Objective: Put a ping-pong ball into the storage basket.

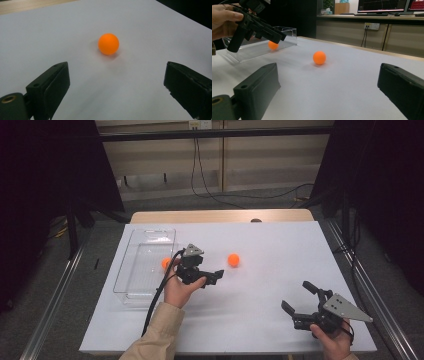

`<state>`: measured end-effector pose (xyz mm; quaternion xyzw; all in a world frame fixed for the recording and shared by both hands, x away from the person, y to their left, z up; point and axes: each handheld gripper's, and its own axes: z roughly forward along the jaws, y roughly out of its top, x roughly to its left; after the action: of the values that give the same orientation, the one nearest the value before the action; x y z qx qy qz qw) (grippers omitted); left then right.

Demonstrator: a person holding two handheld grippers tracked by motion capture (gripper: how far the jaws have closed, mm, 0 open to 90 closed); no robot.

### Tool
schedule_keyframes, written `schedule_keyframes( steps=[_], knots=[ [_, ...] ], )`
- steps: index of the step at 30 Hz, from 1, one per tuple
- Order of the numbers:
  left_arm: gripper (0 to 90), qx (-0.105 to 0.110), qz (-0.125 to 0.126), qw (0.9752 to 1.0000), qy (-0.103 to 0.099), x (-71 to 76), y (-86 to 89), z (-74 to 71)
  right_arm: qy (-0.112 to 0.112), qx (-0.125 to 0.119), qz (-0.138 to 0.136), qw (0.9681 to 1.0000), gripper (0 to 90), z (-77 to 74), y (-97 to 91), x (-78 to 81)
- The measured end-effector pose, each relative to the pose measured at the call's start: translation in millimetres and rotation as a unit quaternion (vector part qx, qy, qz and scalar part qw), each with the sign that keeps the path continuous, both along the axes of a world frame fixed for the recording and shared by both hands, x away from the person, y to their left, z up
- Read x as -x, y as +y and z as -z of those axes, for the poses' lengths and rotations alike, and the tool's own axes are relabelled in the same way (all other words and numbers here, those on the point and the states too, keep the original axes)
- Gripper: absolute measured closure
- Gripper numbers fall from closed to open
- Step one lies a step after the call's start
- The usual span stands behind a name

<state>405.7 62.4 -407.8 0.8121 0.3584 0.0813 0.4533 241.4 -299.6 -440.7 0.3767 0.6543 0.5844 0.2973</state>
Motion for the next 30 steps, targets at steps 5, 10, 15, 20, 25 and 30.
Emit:
schedule_keyframes(
  steps=[5, 10, 15, 20, 25, 30],
  knots=[
    [6.2, 0.0, -0.005, 1.0, -0.001, -2.4, -2.1, 3.2, 0.0, -0.001, 0.001, 1.0, 3.2, 0.1, -0.3, 0.0],
    [5.8, -0.001, -0.007, 1.0, -0.006, -2.6, -5.1, 5.0, 0.001, 0.0, 0.001, 1.0, 3.2, 0.3, -0.2, 0.0],
    [5.8, 0.001, -0.012, 0.9999, -0.006, -3.2, -7.8, 4.5, 0.001, 0.0, 0.001, 1.0, 3.2, 0.2, -0.5, 0.2],
    [5.7, 0.008, -0.015, 0.9998, -0.008, -3.1, -13.6, 4.7, 0.001, -0.001, 0.002, 1.0, 3.2, 0.4, -0.5, 0.1],
    [5.3, 0.006, -0.01, 0.9999, -0.008, -4.6, -18.7, 7.2, 0.001, 0.0, 0.001, 1.0, 3.3, 0.4, -0.3, 0.3],
    [5.3, 0.004, -0.011, 0.9999, -0.009, -5.7, -21.8, 10.2, 0.001, -0.001, 0.002, 1.0, 3.2, 0.4, -0.9, 0.5]
  ],
)
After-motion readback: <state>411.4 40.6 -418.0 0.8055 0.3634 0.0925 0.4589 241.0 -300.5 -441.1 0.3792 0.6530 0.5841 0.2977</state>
